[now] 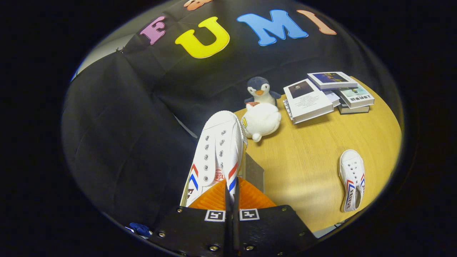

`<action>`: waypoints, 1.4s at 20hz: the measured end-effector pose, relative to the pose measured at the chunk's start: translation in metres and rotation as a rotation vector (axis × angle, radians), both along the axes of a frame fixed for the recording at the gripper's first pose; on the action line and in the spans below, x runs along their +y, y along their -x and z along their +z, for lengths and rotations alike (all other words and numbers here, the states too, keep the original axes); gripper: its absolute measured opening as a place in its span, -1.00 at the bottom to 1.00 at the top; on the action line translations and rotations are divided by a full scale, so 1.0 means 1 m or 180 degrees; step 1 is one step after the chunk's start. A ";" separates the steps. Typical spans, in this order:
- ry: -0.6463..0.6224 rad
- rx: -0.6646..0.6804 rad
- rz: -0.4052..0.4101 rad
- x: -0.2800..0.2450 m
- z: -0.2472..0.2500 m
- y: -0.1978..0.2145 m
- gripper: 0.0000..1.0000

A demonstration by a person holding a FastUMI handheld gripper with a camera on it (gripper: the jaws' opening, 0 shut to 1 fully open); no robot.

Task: Open the storage box then place both shoes into the box .Put the left shoe in first, then the right shoe, with the right side of both shoes facing outward in a uniform manner.

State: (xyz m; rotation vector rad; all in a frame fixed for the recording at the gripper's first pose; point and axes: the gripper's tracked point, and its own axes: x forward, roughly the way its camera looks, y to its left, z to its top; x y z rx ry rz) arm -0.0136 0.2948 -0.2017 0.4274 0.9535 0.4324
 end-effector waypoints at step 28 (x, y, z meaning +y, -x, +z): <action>0.0421 0.0547 0.0341 0.122 -0.103 0.055 -0.99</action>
